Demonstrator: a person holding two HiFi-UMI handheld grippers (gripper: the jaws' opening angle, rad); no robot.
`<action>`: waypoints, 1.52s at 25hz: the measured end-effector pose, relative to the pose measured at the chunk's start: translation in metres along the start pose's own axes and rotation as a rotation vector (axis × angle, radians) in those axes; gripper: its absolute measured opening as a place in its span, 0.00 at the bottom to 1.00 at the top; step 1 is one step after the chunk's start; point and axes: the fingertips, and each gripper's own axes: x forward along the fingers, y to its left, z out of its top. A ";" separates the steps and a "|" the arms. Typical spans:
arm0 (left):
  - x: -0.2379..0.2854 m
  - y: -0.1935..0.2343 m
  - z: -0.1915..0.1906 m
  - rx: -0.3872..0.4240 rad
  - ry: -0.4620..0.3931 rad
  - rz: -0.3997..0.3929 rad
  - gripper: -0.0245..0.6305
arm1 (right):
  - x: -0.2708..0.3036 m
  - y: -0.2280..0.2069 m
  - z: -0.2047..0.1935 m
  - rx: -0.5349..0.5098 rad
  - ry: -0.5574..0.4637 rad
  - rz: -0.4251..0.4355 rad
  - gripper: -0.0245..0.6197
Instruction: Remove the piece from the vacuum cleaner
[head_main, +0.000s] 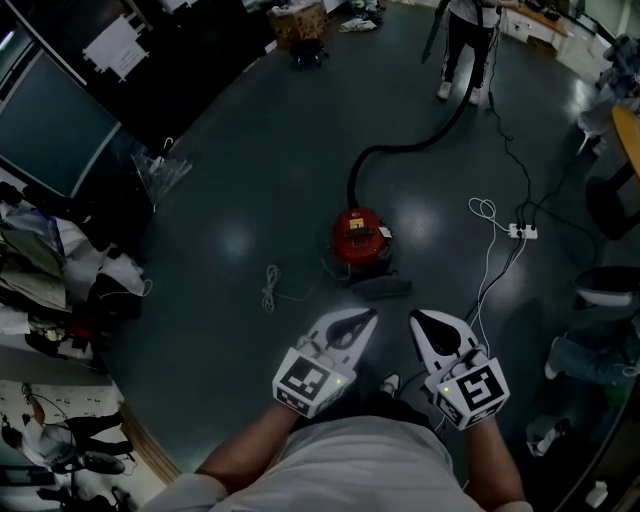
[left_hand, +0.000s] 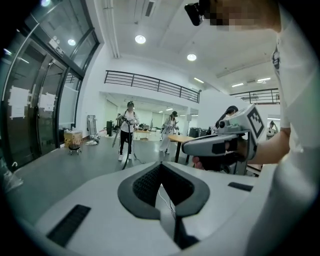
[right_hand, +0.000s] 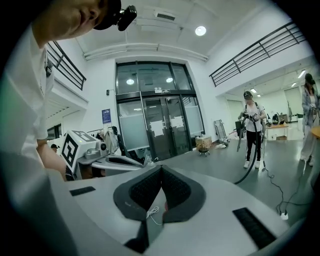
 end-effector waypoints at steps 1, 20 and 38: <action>0.005 0.007 -0.004 0.006 0.009 -0.005 0.05 | 0.007 -0.004 -0.003 0.006 0.005 0.002 0.06; 0.151 0.201 -0.176 0.138 0.277 -0.221 0.05 | 0.220 -0.132 -0.172 -0.166 0.483 -0.009 0.07; 0.281 0.229 -0.528 0.107 0.691 -0.272 0.24 | 0.297 -0.238 -0.534 -0.546 0.926 0.352 0.21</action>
